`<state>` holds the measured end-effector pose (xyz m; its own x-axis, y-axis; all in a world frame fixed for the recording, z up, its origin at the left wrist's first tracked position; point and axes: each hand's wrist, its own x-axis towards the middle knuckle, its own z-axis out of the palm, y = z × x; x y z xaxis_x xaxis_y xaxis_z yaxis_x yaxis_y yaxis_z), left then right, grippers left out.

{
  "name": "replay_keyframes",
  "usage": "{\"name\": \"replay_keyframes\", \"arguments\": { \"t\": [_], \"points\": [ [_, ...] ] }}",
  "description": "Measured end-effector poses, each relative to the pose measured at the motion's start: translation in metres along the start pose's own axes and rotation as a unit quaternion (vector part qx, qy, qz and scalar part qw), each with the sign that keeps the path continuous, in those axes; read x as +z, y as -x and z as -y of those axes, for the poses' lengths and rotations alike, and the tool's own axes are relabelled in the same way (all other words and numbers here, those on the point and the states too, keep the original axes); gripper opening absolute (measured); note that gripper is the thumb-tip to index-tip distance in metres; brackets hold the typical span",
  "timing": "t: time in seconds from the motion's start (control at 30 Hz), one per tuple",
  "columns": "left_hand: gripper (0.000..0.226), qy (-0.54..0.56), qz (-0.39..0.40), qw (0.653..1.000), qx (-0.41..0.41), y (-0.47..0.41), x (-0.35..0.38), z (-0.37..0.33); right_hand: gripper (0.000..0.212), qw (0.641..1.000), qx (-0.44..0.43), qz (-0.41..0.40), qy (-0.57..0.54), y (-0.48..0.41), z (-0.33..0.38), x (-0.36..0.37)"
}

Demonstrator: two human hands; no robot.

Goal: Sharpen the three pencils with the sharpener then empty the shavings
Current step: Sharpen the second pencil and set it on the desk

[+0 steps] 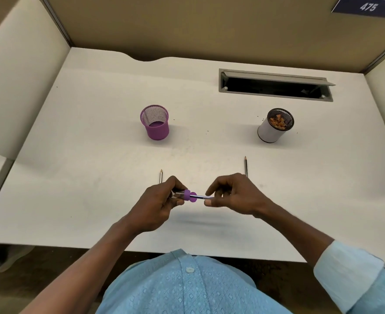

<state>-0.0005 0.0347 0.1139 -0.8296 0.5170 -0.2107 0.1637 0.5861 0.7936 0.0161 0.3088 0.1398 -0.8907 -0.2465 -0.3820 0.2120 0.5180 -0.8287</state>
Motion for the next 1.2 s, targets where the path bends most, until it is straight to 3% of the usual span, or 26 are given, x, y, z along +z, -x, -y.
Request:
{"name": "replay_keyframes", "arguments": {
  "t": [0.07,0.13,0.2,0.23,0.27,0.33,0.4,0.47,0.57,0.63,0.7,0.77,0.8,0.83,0.87,0.93,0.97,1.07,1.13,1.2],
  "points": [
    [0.02,-0.002,0.0,1.0,-0.009,0.0,0.0,0.002,0.019,0.978,-0.14,-0.068,0.136,-0.004,-0.012,0.003],
    [0.02,-0.005,-0.001,1.0,-0.009,0.0,0.001,0.001,0.016,0.923,-0.264,-0.124,0.25,-0.006,-0.019,0.004],
    [0.022,-0.002,-0.007,1.0,-0.009,-0.001,0.0,0.0,0.02,0.879,-0.3,-0.163,0.332,-0.006,-0.024,0.008],
    [0.022,-0.002,-0.01,1.0,-0.009,-0.002,-0.001,0.0,0.024,0.888,-0.274,-0.167,0.329,-0.005,-0.022,0.012],
    [0.022,-0.003,-0.012,1.0,-0.006,-0.002,-0.002,-0.001,0.028,0.924,-0.214,-0.145,0.28,-0.005,-0.016,0.013],
    [0.022,-0.007,-0.006,1.0,0.002,-0.003,-0.004,-0.003,0.033,0.996,-0.033,-0.014,0.079,-0.01,-0.005,0.006],
    [0.022,-0.011,0.003,1.0,0.006,-0.004,-0.004,-0.004,0.033,0.994,0.067,0.076,-0.047,-0.011,0.001,-0.002],
    [0.022,-0.01,0.011,1.0,0.001,-0.005,-0.006,-0.005,0.027,0.994,0.05,0.085,-0.041,-0.01,0.0,-0.004],
    [0.022,-0.02,0.029,0.999,-0.01,-0.009,-0.01,-0.005,0.024,0.991,-0.084,-0.002,0.1,-0.009,-0.01,0.0],
    [0.022,-0.018,0.035,0.999,-0.016,-0.011,-0.013,-0.007,0.022,0.953,-0.21,-0.083,0.203,-0.01,-0.019,0.003],
    [0.021,-0.016,0.032,0.999,-0.015,-0.014,-0.015,-0.008,0.019,0.888,-0.305,-0.161,0.305,-0.01,-0.024,0.004],
    [0.02,-0.015,0.029,0.999,-0.012,-0.016,-0.014,-0.01,0.023,0.829,-0.339,-0.216,0.389,-0.008,-0.029,0.007],
    [0.02,-0.018,0.028,0.999,-0.009,-0.016,-0.014,-0.011,0.027,0.823,-0.328,-0.228,0.404,-0.007,-0.029,0.007],
    [0.022,-0.022,0.025,0.999,-0.007,-0.016,-0.013,-0.011,0.031,0.842,-0.295,-0.223,0.393,-0.005,-0.026,0.008],
    [0.023,-0.026,0.021,0.999,-0.006,-0.016,-0.013,-0.01,0.033,0.884,-0.239,-0.199,0.35,-0.004,-0.02,0.01],
    [0.026,-0.037,0.02,0.999,-0.002,-0.016,-0.013,-0.009,0.032,0.978,-0.094,-0.08,0.171,-0.007,-0.008,0.007],
    [0.026,-0.043,0.024,0.999,0.003,-0.015,-0.011,-0.01,0.032,0.997,-0.021,-0.014,0.071,-0.008,-0.002,0.001],
    [0.024,-0.046,0.026,0.998,0.017,-0.011,-0.008,-0.014,0.033,0.988,0.086,0.105,-0.073,-0.009,0.006,-0.014],
    [0.021,-0.041,0.021,0.999,0.024,-0.01,-0.008,-0.016,0.025,0.992,0.055,0.104,-0.045,-0.008,0.004,-0.015],
    [0.019,-0.039,0.02,0.999,0.021,-0.012,-0.011,-0.016,0.015,0.998,-0.034,0.041,0.042,-0.008,-0.004,-0.009]
  ]
}}
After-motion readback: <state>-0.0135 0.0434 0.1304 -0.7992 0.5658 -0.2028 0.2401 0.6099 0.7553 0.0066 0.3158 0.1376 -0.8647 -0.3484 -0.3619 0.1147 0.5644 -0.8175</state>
